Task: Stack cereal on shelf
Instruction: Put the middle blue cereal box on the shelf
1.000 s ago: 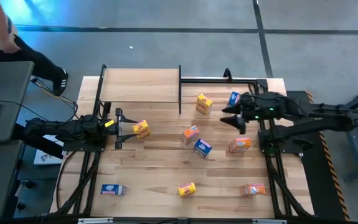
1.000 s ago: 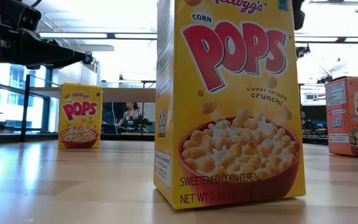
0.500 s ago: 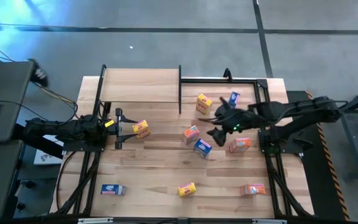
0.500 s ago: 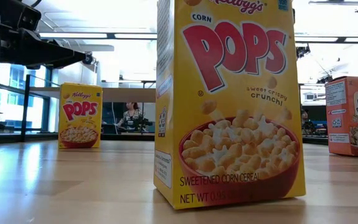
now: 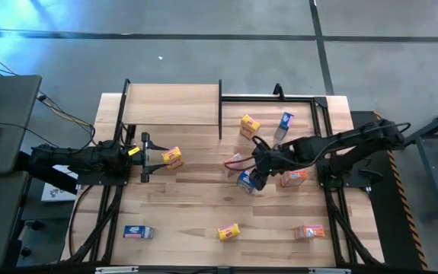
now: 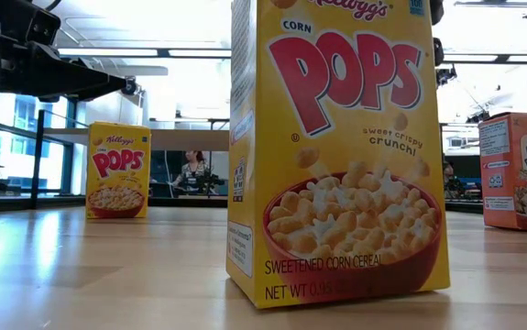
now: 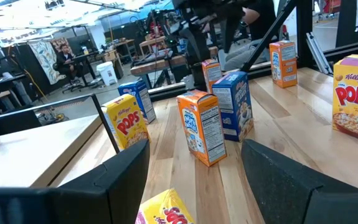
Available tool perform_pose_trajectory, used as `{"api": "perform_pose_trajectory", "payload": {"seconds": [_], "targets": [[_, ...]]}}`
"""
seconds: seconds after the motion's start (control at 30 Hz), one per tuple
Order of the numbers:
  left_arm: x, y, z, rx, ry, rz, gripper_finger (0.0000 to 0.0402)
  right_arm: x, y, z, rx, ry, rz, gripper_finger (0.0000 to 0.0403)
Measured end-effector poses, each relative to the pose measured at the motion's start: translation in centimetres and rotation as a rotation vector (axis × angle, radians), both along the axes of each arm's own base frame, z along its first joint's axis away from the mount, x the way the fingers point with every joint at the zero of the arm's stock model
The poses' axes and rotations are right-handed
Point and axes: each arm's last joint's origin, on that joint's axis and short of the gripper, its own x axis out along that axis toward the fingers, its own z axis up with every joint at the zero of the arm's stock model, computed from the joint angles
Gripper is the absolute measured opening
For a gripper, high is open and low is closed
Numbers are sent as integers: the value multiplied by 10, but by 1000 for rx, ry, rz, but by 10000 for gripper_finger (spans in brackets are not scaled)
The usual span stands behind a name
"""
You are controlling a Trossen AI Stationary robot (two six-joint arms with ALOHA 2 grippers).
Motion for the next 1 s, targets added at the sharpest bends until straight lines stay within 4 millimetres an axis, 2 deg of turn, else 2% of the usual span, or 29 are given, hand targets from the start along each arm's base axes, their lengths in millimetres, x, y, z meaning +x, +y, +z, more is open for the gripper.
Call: {"api": "perform_pose_trajectory", "payload": {"seconds": [0.27,0.57,0.83,1.0], "targets": [[0,0,0,0,0,0,246,8,15,-15,-37,33,0,268],[0,0,0,0,0,0,246,17,19,-27,-52,57,13,271],[0,0,0,0,0,0,246,24,22,-41,-55,106,26,312],[0,0,0,0,0,0,246,28,23,-50,-58,137,29,323]]}}
